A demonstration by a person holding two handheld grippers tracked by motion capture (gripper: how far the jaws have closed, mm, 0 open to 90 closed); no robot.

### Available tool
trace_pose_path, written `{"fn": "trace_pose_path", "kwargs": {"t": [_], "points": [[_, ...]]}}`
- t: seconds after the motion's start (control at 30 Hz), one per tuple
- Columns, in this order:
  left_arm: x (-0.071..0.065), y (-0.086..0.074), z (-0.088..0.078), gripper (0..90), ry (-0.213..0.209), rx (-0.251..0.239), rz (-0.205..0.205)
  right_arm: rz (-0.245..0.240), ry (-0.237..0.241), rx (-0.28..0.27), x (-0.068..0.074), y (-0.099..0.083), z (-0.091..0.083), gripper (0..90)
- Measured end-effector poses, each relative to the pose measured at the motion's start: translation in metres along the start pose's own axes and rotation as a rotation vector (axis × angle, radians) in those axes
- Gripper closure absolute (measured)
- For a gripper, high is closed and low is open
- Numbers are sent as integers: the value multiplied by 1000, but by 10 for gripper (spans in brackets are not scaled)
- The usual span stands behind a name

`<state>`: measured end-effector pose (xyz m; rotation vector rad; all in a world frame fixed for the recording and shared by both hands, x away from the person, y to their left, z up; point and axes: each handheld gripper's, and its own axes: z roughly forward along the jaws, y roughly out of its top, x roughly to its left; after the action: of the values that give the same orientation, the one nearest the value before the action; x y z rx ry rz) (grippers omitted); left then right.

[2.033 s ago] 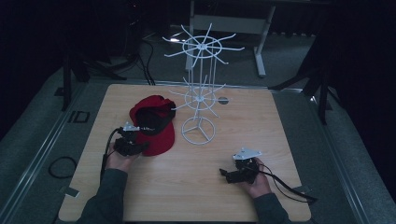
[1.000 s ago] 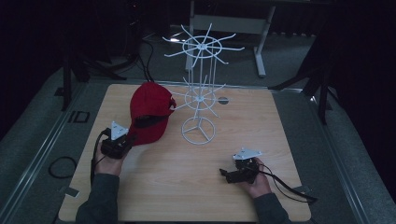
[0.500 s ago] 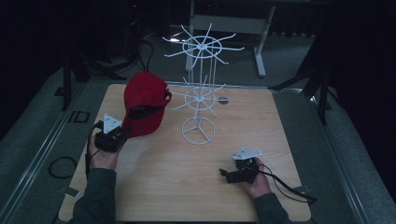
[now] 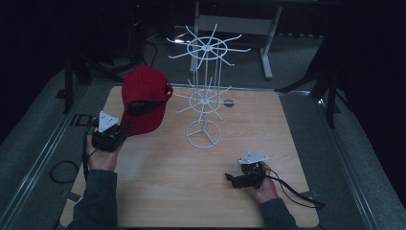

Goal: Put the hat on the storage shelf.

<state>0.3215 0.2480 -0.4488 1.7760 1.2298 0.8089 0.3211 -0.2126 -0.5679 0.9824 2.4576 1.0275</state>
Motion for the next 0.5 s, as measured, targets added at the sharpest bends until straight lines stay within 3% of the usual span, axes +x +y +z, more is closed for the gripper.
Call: {"fn": "trace_pose_path", "kwargs": {"t": [0.13,0.5], "points": [[1,4,-2,861,7,0,14,-2,-1,0,0,0,0,120],[7,15,-8,861,10,-27,-7,-2,-1,-1,0,0,0,120]]}}
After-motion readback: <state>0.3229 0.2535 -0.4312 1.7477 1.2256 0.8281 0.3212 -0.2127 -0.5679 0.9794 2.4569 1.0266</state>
